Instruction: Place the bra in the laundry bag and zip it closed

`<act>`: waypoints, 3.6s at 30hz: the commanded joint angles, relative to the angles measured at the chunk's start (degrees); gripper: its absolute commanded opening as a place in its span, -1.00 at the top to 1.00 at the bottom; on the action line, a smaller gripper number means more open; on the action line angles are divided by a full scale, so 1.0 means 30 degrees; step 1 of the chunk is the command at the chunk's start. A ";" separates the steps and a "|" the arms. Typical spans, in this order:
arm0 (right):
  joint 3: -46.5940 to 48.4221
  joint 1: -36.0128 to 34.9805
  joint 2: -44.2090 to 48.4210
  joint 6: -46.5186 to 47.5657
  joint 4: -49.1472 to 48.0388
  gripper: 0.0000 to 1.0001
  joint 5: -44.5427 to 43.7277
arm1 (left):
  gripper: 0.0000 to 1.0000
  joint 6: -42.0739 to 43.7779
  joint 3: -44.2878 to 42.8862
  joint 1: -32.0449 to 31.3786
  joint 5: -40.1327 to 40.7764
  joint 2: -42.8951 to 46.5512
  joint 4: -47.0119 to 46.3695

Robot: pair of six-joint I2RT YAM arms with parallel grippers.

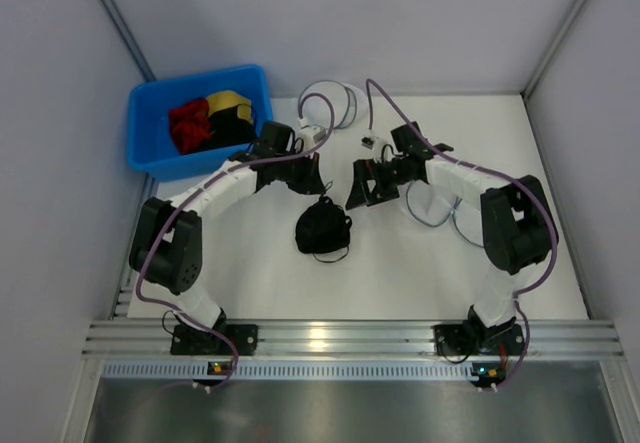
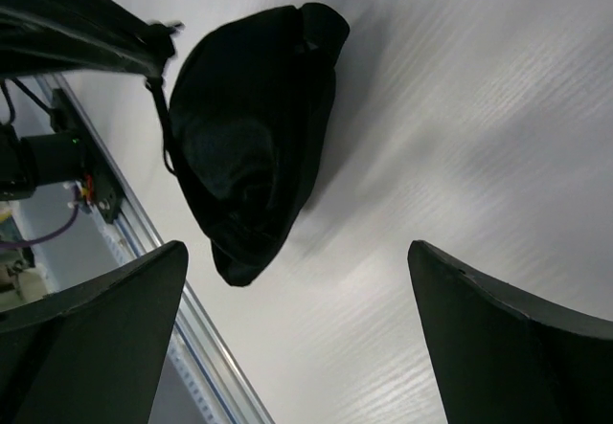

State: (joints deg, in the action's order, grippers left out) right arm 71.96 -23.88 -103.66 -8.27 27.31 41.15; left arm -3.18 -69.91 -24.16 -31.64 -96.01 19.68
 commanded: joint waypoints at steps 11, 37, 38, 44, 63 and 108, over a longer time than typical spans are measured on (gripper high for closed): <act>0.0387 -0.0388 -0.0926 -0.2457 -0.2275 -0.99 0.1754 | 1.00 -0.1604 0.1917 -0.1145 0.0145 0.0861 -0.3309; -0.1049 -0.2090 -0.5026 -0.9309 -0.8396 -0.90 0.3979 | 1.00 -0.7054 0.3674 -0.0149 0.0497 -0.1366 -0.6385; -0.1020 -0.2118 -0.5115 -0.9487 -0.8574 -0.86 0.4096 | 1.00 -0.7055 0.3674 -0.0149 0.0526 -0.1454 -0.6385; -0.1019 -0.2148 -0.5731 -0.9723 -0.8664 -0.26 0.4273 | 1.00 -0.7290 0.3703 -0.0090 0.0322 -0.1719 -0.6936; 0.1470 -0.1270 -0.1283 -0.4369 -0.4741 1.00 0.4274 | -0.96 -0.3687 0.3295 0.1607 -0.0122 0.6656 -0.2579; 0.1091 1.8331 0.6662 1.6967 1.7703 1.00 0.4567 | -0.33 -0.3129 -1.0384 -0.6565 0.2402 -0.7749 -0.2459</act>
State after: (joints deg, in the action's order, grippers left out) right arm 73.89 30.55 -83.66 39.22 75.24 54.57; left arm -12.10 -96.49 -43.55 -23.29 -117.43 14.41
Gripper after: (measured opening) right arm 0.043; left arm 0.668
